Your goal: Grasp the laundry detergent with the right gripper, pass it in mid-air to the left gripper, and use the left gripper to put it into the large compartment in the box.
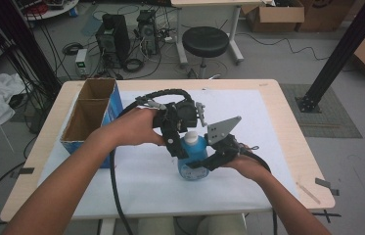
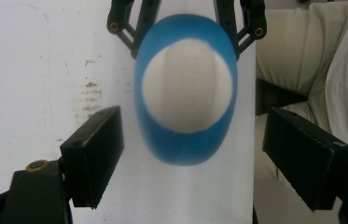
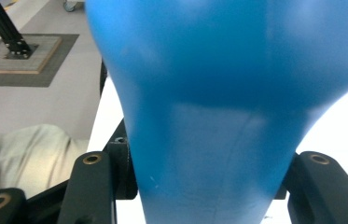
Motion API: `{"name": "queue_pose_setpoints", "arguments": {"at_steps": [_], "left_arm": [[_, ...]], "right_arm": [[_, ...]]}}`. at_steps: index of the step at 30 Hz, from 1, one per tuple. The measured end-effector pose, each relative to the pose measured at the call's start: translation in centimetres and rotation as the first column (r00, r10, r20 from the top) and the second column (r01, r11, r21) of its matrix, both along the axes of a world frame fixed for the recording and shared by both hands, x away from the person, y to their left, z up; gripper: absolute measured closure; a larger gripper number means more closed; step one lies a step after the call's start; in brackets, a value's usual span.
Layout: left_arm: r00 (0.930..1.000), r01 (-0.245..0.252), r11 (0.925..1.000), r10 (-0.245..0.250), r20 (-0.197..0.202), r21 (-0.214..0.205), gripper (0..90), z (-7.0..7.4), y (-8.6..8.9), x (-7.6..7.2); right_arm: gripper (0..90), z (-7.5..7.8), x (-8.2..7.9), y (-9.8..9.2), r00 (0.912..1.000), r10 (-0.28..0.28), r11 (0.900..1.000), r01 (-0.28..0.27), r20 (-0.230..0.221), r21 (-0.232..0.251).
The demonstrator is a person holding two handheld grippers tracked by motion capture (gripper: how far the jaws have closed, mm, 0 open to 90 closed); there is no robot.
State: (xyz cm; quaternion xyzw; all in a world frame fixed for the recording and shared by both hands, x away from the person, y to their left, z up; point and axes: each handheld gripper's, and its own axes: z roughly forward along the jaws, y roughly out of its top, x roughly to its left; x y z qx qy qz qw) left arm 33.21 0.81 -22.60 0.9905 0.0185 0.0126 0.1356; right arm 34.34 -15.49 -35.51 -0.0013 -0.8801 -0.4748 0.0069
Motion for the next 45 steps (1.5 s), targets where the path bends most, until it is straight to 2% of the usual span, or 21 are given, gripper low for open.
{"name": "queue_pose_setpoints", "arguments": {"at_steps": [14, 31, 45], "left_arm": [[1.0, 0.004, 0.9999, -0.004, -0.009, 0.012, 21.2, -1.0, -1.1, 0.5], [1.0, 0.009, 0.9996, -0.009, 0.003, 0.025, 21.5, -1.7, -1.6, 0.6], [0.9998, 0.018, 0.9995, -0.018, 0.01, 0.024, 26.1, -2.0, -1.7, 0.7]], "right_arm": [[45.3, 0.4, -0.2, 0.2, 0.9997, -0.004, 0.9999, 0.004, 0.025, 0.012], [45.2, 0.8, -0.1, 0.5, 0.9996, -0.007, 0.9998, 0.007, 0.028, 0.019], [45.2, 0.8, -0.2, 0.6, 0.9997, -0.006, 0.9999, 0.005, 0.022, 0.013]]}}
